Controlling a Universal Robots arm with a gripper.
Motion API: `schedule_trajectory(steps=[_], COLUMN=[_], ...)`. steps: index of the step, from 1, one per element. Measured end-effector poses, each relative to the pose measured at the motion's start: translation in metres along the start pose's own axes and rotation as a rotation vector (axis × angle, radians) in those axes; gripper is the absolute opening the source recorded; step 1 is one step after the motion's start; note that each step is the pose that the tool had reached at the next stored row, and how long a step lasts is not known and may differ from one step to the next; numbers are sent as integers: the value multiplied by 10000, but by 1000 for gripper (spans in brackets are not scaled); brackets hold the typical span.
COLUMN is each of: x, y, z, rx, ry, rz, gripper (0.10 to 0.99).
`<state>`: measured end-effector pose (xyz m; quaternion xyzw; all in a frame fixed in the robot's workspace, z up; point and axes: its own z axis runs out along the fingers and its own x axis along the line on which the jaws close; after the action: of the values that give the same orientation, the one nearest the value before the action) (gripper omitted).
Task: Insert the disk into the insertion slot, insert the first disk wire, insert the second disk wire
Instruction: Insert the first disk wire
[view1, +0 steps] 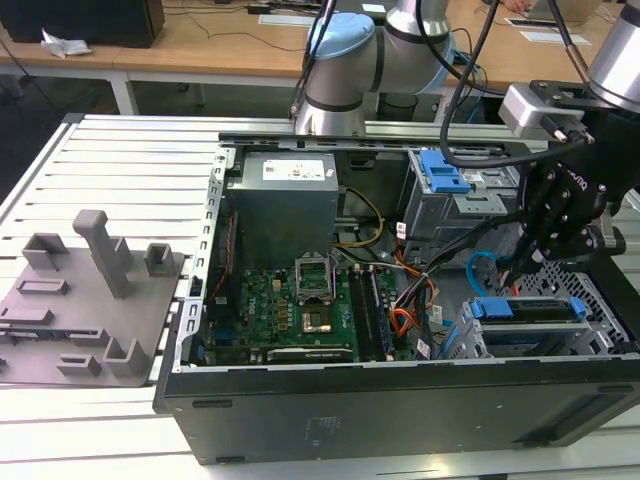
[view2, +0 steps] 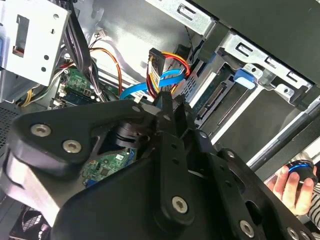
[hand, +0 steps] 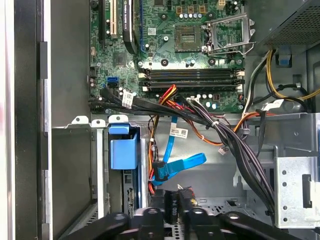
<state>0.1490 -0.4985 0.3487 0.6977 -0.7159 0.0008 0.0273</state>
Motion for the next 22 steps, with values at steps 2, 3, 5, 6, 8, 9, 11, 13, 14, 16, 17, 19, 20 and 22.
schedule_trajectory(steps=[2, 3, 5, 6, 8, 9, 11, 13, 14, 16, 17, 19, 20, 22], x=[0, 0, 0, 0, 0, 0, 0, 1, 2, 5, 5, 5, 6, 6], y=[0, 0, 0, 0, 0, 0, 0, 0, 3, 14, 14, 14, 14, 15], z=[0, 0, 0, 0, 0, 0, 0, 0, -14, -79, -80, -81, -81, -81], rx=[0, 0, 0, 0, 0, 0, 0, 0, 9, 61, 63, 63, 63, 63], ry=[2, 2, 3, 4, 5, 6, 7, 7, 9, 33, 30, 29, 29, 29], rz=[0, 0, 0, 0, 0, 0, 0, 0, 2, 0, -2, -2, -2, -2], gripper=[188, 188, 188, 188, 188, 188, 200, 263, 263, 263, 263, 263, 263, 247])
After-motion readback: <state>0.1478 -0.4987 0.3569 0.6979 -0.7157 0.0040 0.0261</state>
